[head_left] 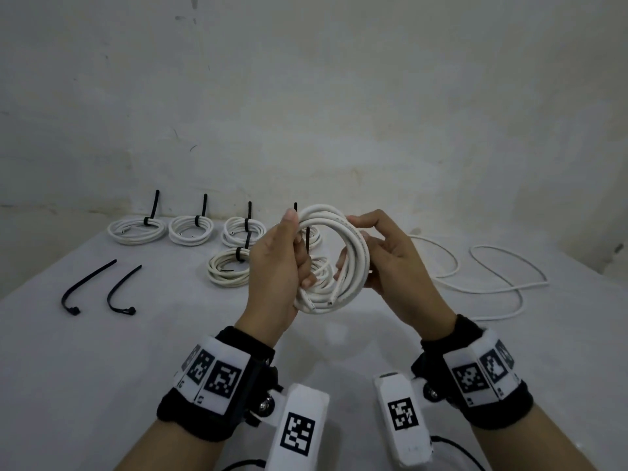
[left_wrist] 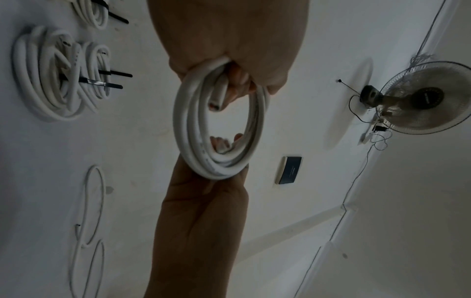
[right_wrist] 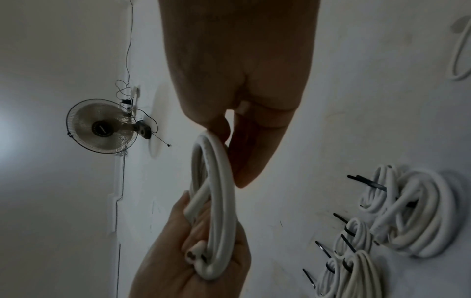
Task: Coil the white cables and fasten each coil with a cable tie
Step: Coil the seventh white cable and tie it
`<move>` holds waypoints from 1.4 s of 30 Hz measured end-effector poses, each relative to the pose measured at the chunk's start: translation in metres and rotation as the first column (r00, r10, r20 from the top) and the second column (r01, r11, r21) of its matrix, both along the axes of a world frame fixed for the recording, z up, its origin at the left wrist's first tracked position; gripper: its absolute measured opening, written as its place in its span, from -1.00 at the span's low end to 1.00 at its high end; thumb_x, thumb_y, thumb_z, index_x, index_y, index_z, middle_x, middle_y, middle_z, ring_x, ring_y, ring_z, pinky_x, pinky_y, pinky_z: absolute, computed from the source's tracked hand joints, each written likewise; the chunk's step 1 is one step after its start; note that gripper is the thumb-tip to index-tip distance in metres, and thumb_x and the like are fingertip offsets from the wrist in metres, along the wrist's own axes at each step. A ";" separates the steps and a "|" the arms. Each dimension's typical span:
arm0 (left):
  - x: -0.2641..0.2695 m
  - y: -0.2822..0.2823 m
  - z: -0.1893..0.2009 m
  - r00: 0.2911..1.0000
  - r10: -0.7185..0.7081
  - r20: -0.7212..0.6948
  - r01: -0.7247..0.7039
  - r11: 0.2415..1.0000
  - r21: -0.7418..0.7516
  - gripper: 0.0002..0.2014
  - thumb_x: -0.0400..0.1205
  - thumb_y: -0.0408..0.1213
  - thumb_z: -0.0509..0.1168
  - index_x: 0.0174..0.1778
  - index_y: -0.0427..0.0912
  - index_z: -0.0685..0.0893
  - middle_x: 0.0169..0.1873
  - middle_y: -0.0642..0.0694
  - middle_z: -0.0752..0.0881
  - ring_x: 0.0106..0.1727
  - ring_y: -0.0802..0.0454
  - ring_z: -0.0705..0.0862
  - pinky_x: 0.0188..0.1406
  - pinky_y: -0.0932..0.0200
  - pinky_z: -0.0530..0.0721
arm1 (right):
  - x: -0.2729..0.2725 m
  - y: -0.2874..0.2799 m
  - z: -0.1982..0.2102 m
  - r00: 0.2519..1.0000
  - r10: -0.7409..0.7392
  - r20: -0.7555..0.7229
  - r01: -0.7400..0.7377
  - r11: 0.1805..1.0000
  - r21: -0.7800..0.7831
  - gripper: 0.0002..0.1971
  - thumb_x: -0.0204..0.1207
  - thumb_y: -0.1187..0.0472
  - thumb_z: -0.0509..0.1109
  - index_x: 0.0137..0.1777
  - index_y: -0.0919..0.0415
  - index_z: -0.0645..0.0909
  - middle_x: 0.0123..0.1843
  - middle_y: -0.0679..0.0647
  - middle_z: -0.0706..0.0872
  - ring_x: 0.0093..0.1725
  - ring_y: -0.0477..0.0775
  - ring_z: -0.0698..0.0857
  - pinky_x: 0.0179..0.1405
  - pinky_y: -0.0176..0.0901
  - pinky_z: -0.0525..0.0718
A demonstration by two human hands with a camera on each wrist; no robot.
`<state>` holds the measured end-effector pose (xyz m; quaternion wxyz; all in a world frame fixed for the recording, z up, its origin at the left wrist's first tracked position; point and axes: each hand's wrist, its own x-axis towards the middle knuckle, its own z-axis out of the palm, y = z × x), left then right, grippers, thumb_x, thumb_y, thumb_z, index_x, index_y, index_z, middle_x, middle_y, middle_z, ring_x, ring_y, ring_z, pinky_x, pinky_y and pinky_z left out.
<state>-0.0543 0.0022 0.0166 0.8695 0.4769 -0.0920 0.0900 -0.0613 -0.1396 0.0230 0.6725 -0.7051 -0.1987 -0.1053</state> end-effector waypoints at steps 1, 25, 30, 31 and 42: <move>0.000 0.001 0.000 1.000 0.022 0.014 -0.022 1.000 0.007 -0.62 0.72 -0.08 0.12 -0.42 -0.12 0.31 -0.70 0.06 0.20 -0.70 0.17 0.15 -0.74 0.34 0.22 | -0.002 0.001 -0.001 1.000 -0.005 -0.003 0.005 1.000 0.000 -0.80 0.71 0.18 0.13 0.10 0.15 0.59 -0.27 0.21 0.71 -0.31 0.14 0.70 -0.35 -0.09 0.69; 0.019 0.020 -0.010 0.893 0.176 0.414 -0.365 0.821 0.439 -0.86 0.69 -0.29 0.23 0.08 -0.28 0.59 -0.24 -0.21 0.68 -0.55 0.18 0.60 -0.54 0.25 0.64 | 0.013 0.035 -0.018 0.989 -0.133 0.057 0.118 0.970 0.212 -0.60 0.53 -0.01 0.28 0.09 0.37 0.59 -0.44 0.03 0.58 -0.48 0.08 0.60 -0.44 -0.09 0.63; 0.018 0.015 -0.016 0.933 0.065 0.354 -0.250 0.823 0.510 -0.88 0.72 -0.23 0.15 0.06 -0.19 0.49 -0.29 -0.02 0.59 -0.48 0.21 0.58 -0.46 0.14 0.69 | 0.014 0.044 -0.025 0.987 -0.152 -0.059 0.163 0.932 0.324 -0.57 0.51 -0.13 0.26 -0.22 0.30 0.55 -0.62 -0.03 0.36 -0.67 -0.04 0.36 -0.62 -0.22 0.38; 0.017 0.016 -0.017 0.942 0.020 0.335 -0.215 0.801 0.559 -0.88 0.72 -0.17 0.14 0.03 -0.13 0.49 -0.29 -0.02 0.59 -0.43 0.20 0.60 -0.37 0.10 0.68 | 0.013 0.044 -0.027 0.978 -0.195 -0.068 0.207 0.923 0.325 -0.58 0.50 -0.12 0.27 -0.29 0.28 0.50 -0.66 -0.04 0.34 -0.70 -0.05 0.34 -0.65 -0.24 0.35; 0.102 0.198 -0.029 0.843 0.528 0.102 -0.004 -0.183 0.983 -0.67 0.66 -0.16 0.20 0.08 -0.39 0.63 0.11 -0.32 0.68 0.17 -0.21 0.65 0.07 0.02 0.55 | 0.021 0.036 -0.046 0.949 -0.137 -0.285 0.266 0.831 0.488 -0.64 0.62 0.01 0.27 -0.29 0.27 0.48 -0.56 0.03 0.30 -0.68 -0.10 0.26 -0.74 -0.35 0.27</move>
